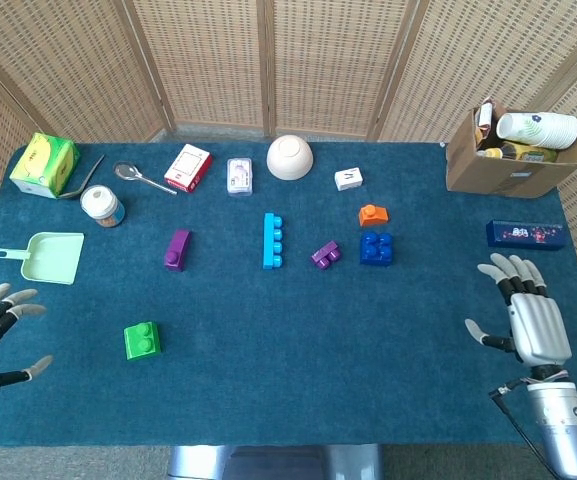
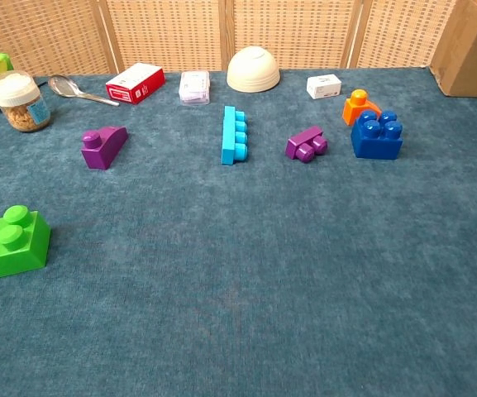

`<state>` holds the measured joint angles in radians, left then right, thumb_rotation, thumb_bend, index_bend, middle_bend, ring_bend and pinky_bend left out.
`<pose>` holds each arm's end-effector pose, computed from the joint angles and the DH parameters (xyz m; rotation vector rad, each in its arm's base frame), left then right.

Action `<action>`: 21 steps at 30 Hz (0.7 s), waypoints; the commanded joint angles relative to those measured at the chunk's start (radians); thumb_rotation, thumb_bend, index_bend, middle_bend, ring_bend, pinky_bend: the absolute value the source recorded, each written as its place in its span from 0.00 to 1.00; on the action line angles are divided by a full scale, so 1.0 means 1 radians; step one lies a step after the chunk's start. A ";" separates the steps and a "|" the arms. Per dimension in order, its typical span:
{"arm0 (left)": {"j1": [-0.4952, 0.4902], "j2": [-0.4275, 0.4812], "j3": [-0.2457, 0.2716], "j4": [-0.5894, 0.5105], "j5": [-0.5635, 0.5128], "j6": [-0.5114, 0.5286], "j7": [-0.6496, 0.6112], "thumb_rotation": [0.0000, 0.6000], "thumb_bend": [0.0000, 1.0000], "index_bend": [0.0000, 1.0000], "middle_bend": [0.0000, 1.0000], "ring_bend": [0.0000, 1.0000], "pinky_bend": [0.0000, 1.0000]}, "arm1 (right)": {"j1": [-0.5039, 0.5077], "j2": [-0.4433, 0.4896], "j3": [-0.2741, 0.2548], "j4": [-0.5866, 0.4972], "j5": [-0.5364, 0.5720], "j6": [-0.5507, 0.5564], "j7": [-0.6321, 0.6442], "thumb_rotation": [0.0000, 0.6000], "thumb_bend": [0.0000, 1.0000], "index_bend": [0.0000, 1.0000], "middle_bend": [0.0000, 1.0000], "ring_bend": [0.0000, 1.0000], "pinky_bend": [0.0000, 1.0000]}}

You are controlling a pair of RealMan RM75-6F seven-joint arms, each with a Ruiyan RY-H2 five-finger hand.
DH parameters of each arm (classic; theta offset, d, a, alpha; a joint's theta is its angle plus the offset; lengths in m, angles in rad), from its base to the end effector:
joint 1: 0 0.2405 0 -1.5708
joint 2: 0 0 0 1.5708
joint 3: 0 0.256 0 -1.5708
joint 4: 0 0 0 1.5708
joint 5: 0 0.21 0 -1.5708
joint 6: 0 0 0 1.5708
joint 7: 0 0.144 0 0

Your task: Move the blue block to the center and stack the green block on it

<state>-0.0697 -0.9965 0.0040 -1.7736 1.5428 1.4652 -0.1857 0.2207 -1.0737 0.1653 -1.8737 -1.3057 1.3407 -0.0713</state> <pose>-0.2901 0.1629 0.1707 -1.3667 -1.1284 -1.0333 -0.2506 -0.2339 0.1539 1.3351 -1.0653 1.0286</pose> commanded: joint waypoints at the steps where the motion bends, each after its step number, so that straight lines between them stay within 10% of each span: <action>1: -0.001 -0.001 -0.001 0.002 -0.004 -0.004 0.002 0.99 0.24 0.31 0.21 0.05 0.00 | 0.021 -0.004 0.009 -0.009 0.012 -0.025 -0.012 0.87 0.24 0.19 0.13 0.00 0.01; 21: -0.007 -0.027 -0.005 0.060 -0.037 -0.030 -0.038 0.99 0.24 0.31 0.21 0.05 0.00 | 0.304 -0.114 0.131 0.027 0.307 -0.302 -0.158 0.84 0.23 0.18 0.13 0.00 0.01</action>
<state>-0.0763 -1.0226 -0.0006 -1.7145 1.5069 1.4358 -0.2227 0.4982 -1.1652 0.2844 -1.8673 -1.0258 1.0632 -0.2105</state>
